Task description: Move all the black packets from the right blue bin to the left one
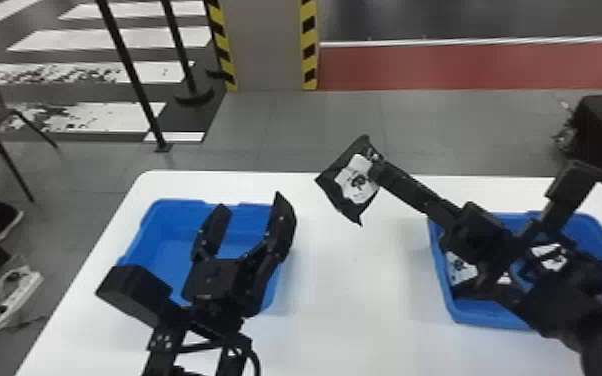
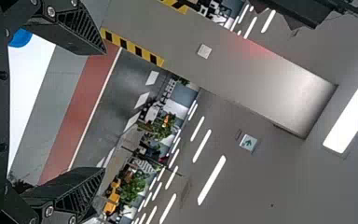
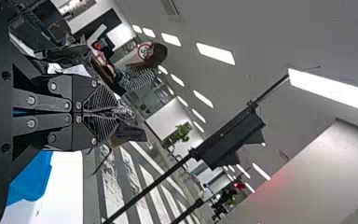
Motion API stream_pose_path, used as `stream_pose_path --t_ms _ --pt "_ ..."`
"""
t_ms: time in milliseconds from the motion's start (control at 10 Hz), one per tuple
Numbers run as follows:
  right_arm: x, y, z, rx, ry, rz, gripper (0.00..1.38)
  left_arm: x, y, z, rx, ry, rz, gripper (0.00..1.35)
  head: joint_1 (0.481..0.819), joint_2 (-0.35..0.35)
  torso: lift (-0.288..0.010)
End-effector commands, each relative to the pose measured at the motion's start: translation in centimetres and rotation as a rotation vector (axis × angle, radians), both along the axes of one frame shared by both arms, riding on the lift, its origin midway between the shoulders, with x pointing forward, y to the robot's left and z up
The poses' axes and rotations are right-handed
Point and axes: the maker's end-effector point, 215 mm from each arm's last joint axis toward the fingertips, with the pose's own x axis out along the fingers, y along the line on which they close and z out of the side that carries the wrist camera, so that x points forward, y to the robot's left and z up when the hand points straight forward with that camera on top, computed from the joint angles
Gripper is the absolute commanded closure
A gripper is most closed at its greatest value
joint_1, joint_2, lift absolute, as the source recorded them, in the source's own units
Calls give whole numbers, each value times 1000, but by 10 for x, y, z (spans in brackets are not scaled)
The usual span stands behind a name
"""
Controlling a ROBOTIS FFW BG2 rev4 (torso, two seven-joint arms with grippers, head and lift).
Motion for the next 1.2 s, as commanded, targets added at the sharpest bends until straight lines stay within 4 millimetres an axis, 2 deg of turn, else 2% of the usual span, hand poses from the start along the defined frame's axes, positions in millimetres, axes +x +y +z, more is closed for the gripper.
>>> stream_pose_path --t_ms 0,200,300,500,700,900,1100 --pt "-6 19 4 12 4 52 1177 3 -6 4 -8 -5 -19 145 695 119 -110" --pt "-8 30 7 19 -2 79 1177 4 -14 13 -24 -26 -62 144 695 136 -110" --pt "-5 27 11 22 -17 69 1177 4 -14 21 -29 -41 -62 150 695 139 -110" --pt "4 14 37 12 -107 17 1177 0 -14 14 -26 -29 -64 151 692 135 -110" --pt "13 7 40 0 -120 -1 1177 -2 -14 21 -27 -42 -67 151 680 123 -110" --pt "15 2 40 -22 -130 -5 1177 -1 -31 41 -43 -87 -109 151 666 109 -110" --pt "17 7 38 -16 -124 5 1177 -3 -45 47 -57 -89 -148 151 653 89 -110"
